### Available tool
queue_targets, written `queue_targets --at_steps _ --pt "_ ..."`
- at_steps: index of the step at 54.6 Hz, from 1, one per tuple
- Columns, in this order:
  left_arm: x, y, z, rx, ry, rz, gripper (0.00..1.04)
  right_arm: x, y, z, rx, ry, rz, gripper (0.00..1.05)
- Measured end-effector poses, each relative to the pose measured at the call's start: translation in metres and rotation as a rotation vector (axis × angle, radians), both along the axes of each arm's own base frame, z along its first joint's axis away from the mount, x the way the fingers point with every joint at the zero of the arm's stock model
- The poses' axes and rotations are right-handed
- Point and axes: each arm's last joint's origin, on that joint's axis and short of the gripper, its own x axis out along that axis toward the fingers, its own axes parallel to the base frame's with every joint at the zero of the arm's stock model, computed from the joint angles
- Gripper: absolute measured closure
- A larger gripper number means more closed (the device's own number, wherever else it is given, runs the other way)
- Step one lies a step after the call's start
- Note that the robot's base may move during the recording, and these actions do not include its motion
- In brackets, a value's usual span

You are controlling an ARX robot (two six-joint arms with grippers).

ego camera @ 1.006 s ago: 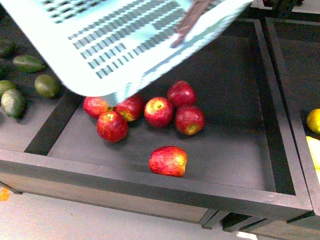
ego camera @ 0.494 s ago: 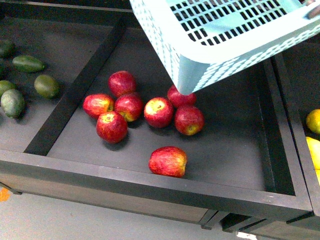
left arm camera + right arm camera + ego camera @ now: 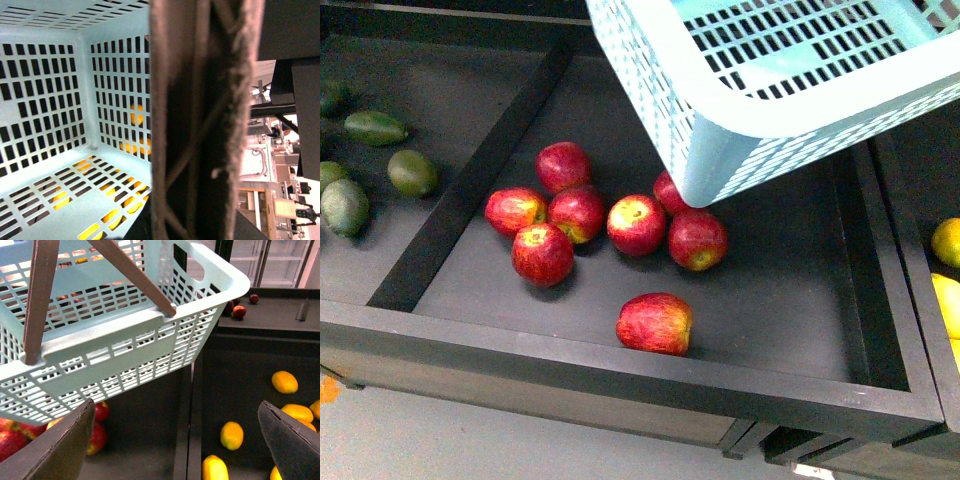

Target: Pick lemon and mango into basket

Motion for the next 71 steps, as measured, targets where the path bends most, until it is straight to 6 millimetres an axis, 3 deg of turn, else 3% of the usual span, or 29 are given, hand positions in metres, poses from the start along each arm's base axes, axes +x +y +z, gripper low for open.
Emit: queue_targets --at_steps 6,19,30,40,47,53,71 --pt "0.0 0.0 0.0 0.003 -0.002 0.007 1.0 0.003 -0.007 -0.005 0.206 0.392 -0.349 0.09" --pt "0.0 0.0 0.0 0.002 0.001 0.003 1.0 0.013 -0.033 0.0 0.429 0.405 -0.41 0.09" --pt "0.0 0.0 0.0 0.0 0.002 -0.003 1.0 0.041 -0.1 0.003 0.393 0.352 -0.549 0.09" --pt "0.0 0.0 0.0 0.003 0.0 0.006 1.0 0.087 -0.147 -0.031 0.357 0.465 -0.601 0.09" --pt "0.0 0.0 0.0 0.002 0.001 0.002 1.0 0.128 -0.175 -0.075 0.367 0.603 -0.653 0.09" --pt "0.0 0.0 0.0 0.002 0.001 0.002 1.0 0.157 -0.183 -0.105 0.381 0.677 -0.639 0.09" --pt "0.0 0.0 0.0 0.003 0.0 0.006 1.0 0.217 -0.19 -0.158 0.38 0.777 -0.615 0.09"
